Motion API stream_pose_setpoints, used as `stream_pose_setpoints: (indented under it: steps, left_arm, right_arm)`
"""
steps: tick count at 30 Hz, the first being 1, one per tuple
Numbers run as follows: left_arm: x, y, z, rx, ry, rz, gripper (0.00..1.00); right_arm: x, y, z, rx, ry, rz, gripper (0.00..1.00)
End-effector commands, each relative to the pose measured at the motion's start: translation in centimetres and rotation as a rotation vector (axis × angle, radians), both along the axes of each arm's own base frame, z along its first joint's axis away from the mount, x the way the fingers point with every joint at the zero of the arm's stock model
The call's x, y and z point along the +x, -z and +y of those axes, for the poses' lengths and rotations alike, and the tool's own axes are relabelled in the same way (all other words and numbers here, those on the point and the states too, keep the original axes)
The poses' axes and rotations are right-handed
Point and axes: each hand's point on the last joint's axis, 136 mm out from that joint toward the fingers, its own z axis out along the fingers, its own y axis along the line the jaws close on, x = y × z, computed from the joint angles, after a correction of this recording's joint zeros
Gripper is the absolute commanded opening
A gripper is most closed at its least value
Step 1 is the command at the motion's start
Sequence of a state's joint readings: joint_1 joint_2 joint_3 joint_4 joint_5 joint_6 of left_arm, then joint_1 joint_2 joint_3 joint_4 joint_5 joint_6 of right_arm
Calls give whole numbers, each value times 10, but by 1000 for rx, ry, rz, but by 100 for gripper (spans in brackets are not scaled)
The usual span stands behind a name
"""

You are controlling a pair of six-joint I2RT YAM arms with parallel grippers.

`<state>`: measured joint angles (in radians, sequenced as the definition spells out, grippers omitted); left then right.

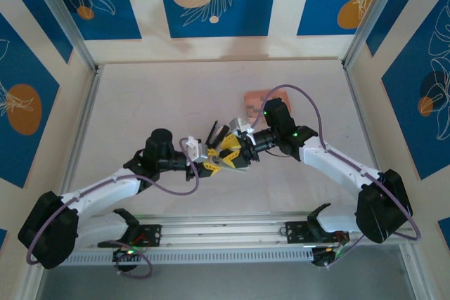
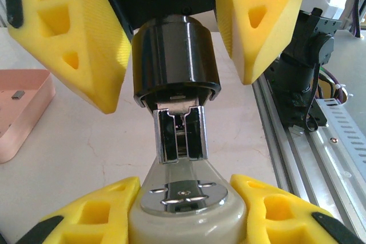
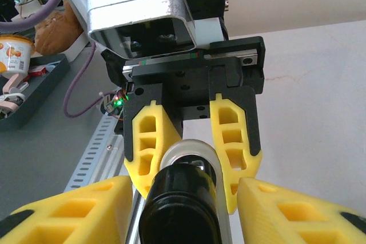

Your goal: Load the staples into the stapler

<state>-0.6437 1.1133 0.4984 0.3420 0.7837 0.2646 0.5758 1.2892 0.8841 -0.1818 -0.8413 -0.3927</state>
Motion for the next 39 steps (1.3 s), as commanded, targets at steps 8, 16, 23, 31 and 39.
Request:
stream_pose_setpoints:
  steps: [8, 16, 23, 31, 39]
  left_arm:
    - [0, -46, -3, -92, 23, -133, 10]
    - [4, -39, -2, -65, -1, -132, 9]
    - [9, -12, 1, 8, -35, -96, 8]
    - [13, 31, 4, 92, -63, -25, 6]
    - [19, 74, 3, 145, -86, 62, 6]
  right_arm:
    - [-4, -5, 4, 1, -42, 16, 50]
    - [-2, -17, 2, 47, -37, -19, 18]
    - [0, -52, -14, 158, -15, -81, 0]
    - [1, -101, -33, 291, 38, -183, 0]
    - [8, -127, -47, 376, 126, -223, 0]
